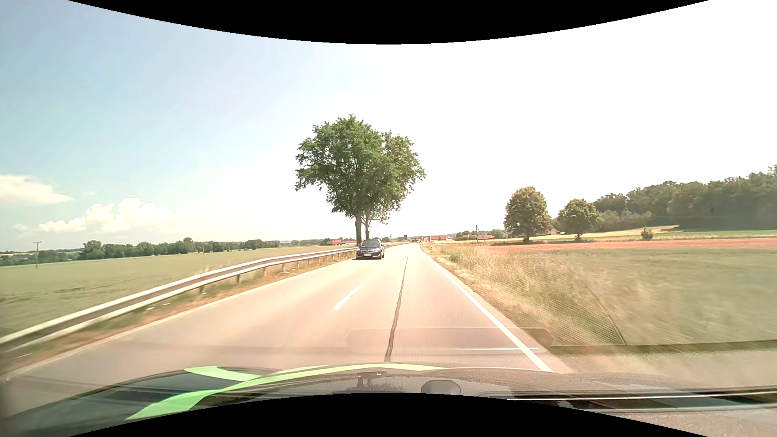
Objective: Follow the waypoints while adhering to traffic rules and regulations
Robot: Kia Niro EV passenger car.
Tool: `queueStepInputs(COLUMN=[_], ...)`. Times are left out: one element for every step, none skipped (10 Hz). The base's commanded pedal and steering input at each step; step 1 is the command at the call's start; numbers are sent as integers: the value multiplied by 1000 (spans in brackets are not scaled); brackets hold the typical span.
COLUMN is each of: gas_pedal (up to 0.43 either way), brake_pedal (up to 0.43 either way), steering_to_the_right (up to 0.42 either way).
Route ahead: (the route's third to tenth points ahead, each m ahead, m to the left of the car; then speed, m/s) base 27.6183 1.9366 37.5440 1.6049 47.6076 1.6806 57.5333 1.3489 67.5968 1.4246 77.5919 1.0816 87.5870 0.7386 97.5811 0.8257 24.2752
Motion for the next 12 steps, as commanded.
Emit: queueStepInputs(gas_pedal=[268, 260, 260, 260, 260, 260, 260, 268, 268, 268, 248, 248], brake_pedal=[0, 0, 0, 0, 0, 0, 0, 0, 0, 0, 0, 0], steering_to_the_right=[-2, -2, -2, -3, -2, -2, -2, -2, -3, -3, -4, -4])
